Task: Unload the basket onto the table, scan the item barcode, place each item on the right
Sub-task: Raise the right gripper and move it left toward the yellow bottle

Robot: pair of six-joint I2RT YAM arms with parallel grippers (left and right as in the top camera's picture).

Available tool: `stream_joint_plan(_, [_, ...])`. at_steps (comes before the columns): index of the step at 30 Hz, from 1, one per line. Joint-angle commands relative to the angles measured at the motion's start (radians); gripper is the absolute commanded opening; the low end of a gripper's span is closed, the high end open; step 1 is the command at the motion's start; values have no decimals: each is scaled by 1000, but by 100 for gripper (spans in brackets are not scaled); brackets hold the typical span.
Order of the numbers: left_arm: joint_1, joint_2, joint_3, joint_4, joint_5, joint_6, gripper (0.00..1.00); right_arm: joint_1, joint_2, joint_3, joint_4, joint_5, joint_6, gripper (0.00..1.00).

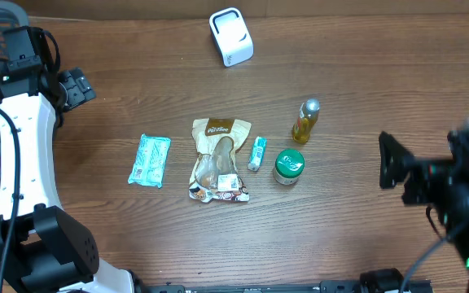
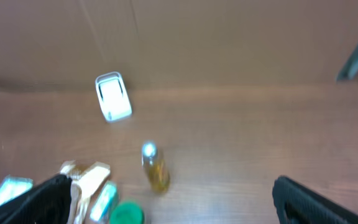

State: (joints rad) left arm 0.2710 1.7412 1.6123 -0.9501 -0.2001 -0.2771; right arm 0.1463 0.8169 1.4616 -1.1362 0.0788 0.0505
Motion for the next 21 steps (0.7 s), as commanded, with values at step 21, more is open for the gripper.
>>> stream_joint_plan(21, [9,-9,18,5,-13,12,100,4,441,277,-225,-290,10,100])
